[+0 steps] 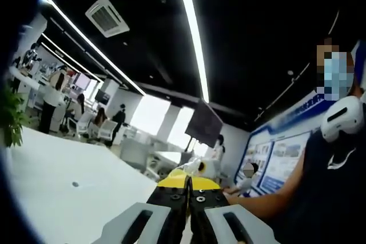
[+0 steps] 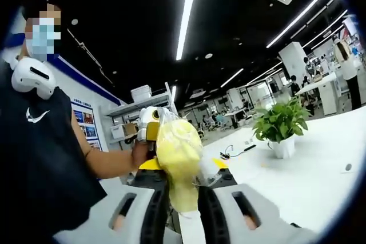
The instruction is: Compare the silicone blocks by pressing each to a similar depth, holding the contact briefly, and releasing to observe deformation and rebound differences across the visible hardness samples.
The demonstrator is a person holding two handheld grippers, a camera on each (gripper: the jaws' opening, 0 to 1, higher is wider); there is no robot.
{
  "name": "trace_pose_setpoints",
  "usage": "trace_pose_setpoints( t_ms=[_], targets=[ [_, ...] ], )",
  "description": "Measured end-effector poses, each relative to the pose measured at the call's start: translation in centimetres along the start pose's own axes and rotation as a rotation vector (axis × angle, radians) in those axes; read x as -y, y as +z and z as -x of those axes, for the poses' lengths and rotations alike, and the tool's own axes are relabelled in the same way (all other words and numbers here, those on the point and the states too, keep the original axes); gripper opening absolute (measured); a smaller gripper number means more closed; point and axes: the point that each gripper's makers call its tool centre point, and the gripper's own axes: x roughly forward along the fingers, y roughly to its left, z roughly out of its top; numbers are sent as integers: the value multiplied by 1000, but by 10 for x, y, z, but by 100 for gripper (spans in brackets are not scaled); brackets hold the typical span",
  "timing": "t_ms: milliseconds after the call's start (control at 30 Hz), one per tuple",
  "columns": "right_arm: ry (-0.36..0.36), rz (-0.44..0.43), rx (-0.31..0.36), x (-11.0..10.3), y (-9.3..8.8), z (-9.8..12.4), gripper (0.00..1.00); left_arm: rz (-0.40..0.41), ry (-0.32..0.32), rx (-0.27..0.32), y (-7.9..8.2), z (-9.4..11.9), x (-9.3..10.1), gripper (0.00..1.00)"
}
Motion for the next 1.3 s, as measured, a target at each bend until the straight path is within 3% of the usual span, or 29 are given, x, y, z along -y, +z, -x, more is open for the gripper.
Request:
trace_pose_setpoints(
  t_ms=[933,1300],
  targets=[
    [-24,0,-15,2,0,1,7,-9,0,-6,-2,0,-1,0],
    [-31,-7,-15,2,-1,2,7,-64,11,-10,-4,-2,-1,0]
  ],
)
